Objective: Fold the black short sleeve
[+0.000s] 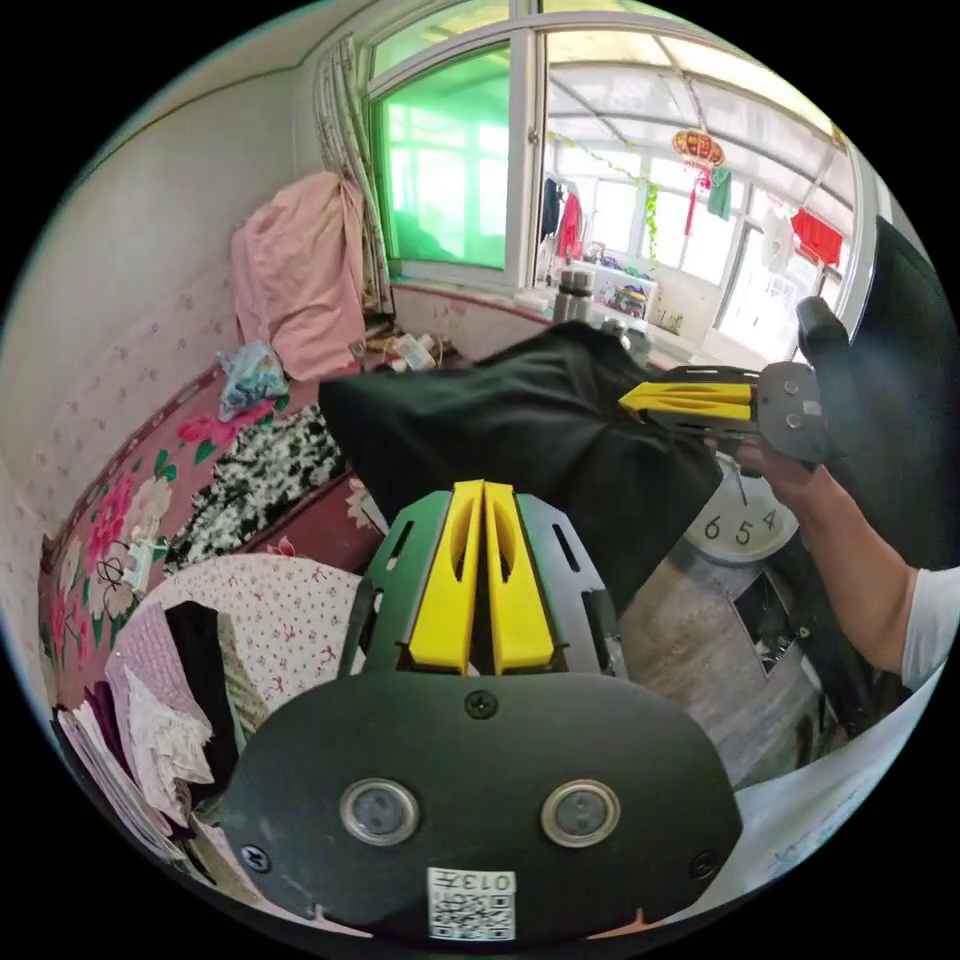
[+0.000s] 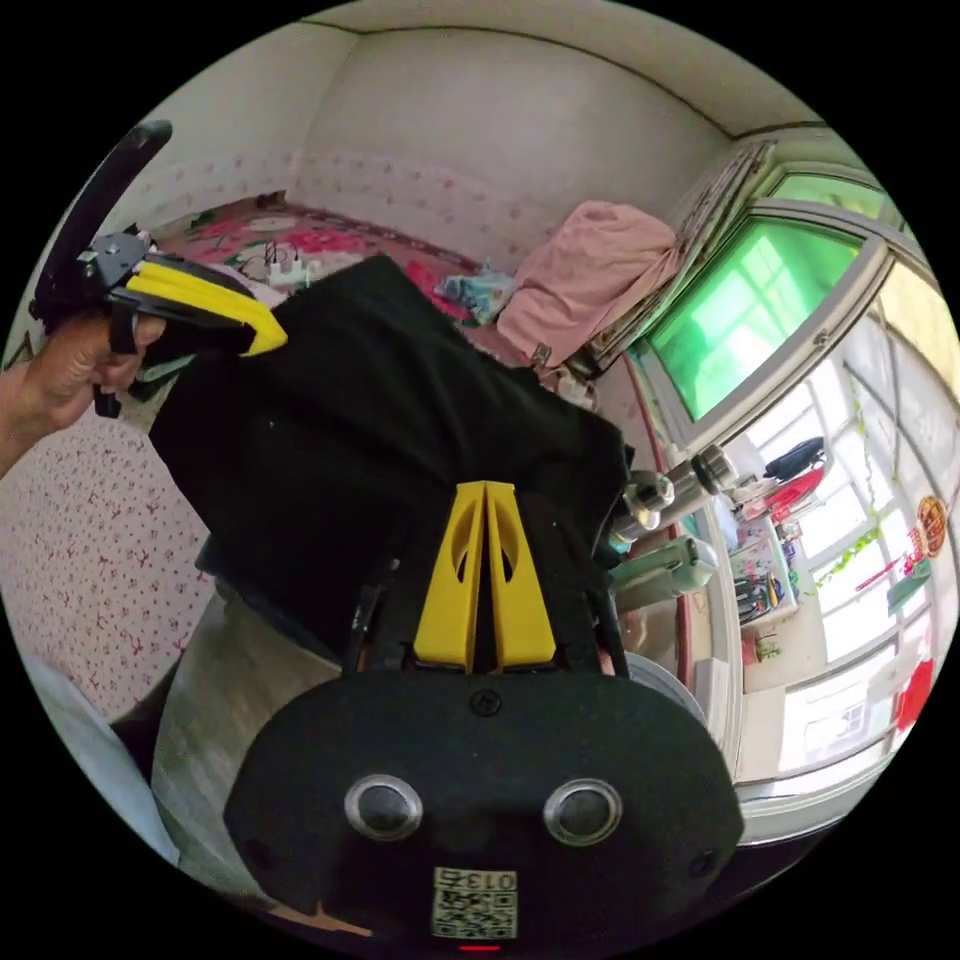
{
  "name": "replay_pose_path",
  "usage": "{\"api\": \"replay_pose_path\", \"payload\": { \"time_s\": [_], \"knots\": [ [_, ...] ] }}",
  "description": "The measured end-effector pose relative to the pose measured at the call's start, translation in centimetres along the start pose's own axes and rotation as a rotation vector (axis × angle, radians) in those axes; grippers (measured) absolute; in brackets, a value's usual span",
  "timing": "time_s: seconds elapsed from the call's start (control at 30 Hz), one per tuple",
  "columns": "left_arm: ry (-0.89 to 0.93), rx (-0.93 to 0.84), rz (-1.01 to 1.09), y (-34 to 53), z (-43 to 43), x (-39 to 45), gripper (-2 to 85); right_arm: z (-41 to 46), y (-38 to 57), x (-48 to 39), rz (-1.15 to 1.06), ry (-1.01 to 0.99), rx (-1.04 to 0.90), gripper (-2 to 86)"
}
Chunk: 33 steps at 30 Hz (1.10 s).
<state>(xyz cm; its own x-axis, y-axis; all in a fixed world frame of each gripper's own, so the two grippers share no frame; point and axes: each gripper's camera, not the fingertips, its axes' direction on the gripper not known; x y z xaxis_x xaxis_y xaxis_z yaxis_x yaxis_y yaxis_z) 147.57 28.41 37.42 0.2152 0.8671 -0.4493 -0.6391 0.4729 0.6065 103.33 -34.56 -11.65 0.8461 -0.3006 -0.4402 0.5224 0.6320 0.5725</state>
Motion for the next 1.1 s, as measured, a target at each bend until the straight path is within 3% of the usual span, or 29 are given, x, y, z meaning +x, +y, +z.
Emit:
{"api": "replay_pose_path", "payload": {
  "time_s": [0.1, 0.2, 0.27, 0.47, 0.57, 0.63, 0.77, 0.8, 0.93, 1.1],
  "knots": [
    [-0.153, 0.149, -0.007, 0.7, -2.4, 1.1, -0.3, -1.6, 0.0, -0.7, 0.049, 0.090, 0.127, -0.2],
    [-0.084, -0.081, 0.047, 1.0, 1.7, 1.3, -0.3, 3.0, 0.7, -2.4, -0.014, 0.052, -0.084, -0.1],
    [-0.073, -0.044, 0.033, 2.1, 2.0, 0.8, -0.3, 4.5, 2.6, -4.0, 0.026, 0.082, 0.013, -0.1],
    [-0.112, -0.072, 0.084, 2.8, -0.5, 0.2, -0.3, 5.1, 3.2, -7.1, 0.038, 0.133, 0.002, 0.0],
    [-0.174, 0.021, 0.117, 5.3, -4.7, -0.4, -0.3, 5.0, 3.8, -7.7, 0.085, 0.118, 0.016, -0.1],
    [-0.167, 0.115, 0.091, 9.5, -9.1, -1.6, -0.3, 3.3, 3.8, -8.8, 0.092, 0.183, 0.004, -0.1],
    [-0.074, 0.074, -0.005, 18.1, -13.7, -4.7, -0.3, -5.3, 6.0, -15.8, 0.062, 0.084, 0.442, -0.2],
    [-0.059, 0.026, -0.039, 21.2, -14.9, -5.8, -0.3, -5.8, 6.2, -17.2, 0.048, 0.071, 0.463, -0.2],
    [-0.027, -0.049, -0.275, 32.7, -20.3, -10.5, -0.3, -5.3, 8.4, -28.7, -0.034, -0.065, 0.439, -0.2],
    [-0.058, -0.078, -0.531, 45.6, -26.8, -16.2, -0.3, -2.8, 10.1, -40.7, -0.083, -0.311, 0.257, -0.1]
  ]
}}
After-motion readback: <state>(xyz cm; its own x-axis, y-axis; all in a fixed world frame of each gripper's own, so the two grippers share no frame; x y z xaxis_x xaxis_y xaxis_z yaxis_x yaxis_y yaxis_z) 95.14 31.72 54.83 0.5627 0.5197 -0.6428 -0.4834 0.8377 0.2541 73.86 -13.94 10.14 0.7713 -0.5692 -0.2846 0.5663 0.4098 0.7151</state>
